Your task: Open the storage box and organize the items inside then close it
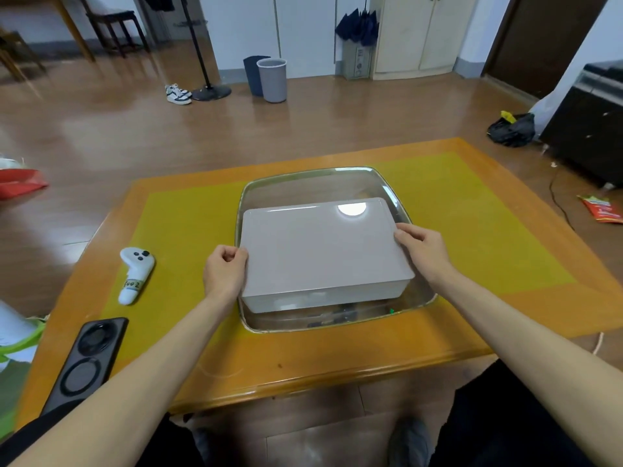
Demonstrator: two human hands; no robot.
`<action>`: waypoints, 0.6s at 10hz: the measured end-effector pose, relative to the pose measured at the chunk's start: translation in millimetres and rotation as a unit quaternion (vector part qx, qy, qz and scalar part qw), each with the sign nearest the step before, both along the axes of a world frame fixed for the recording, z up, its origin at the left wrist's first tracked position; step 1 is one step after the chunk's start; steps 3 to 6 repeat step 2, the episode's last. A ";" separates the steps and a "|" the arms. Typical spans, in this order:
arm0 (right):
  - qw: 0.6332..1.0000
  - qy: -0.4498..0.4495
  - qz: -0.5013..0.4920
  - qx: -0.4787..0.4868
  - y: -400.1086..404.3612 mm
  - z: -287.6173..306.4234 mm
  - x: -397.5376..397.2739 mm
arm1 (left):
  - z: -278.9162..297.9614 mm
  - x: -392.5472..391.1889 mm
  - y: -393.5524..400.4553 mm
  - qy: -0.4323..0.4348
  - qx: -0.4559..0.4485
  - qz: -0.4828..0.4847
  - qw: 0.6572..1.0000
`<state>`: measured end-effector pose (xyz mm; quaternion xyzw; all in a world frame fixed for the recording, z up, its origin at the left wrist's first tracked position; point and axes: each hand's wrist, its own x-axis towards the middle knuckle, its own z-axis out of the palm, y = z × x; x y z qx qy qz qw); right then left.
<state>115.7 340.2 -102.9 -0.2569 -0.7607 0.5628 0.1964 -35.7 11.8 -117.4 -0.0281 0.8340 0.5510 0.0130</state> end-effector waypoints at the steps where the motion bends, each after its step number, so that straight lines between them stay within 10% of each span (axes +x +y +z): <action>1: 1.000 -0.010 0.026 -0.003 -1.3 11.5 13.9 | 18.1 3.5 -8.8 -0.030 -0.027 -0.074 0.996; 6: 0.999 -0.026 0.023 -0.005 -3.9 13.2 47.3 | 30.6 19.3 -35.2 -0.021 -0.055 -0.135 0.989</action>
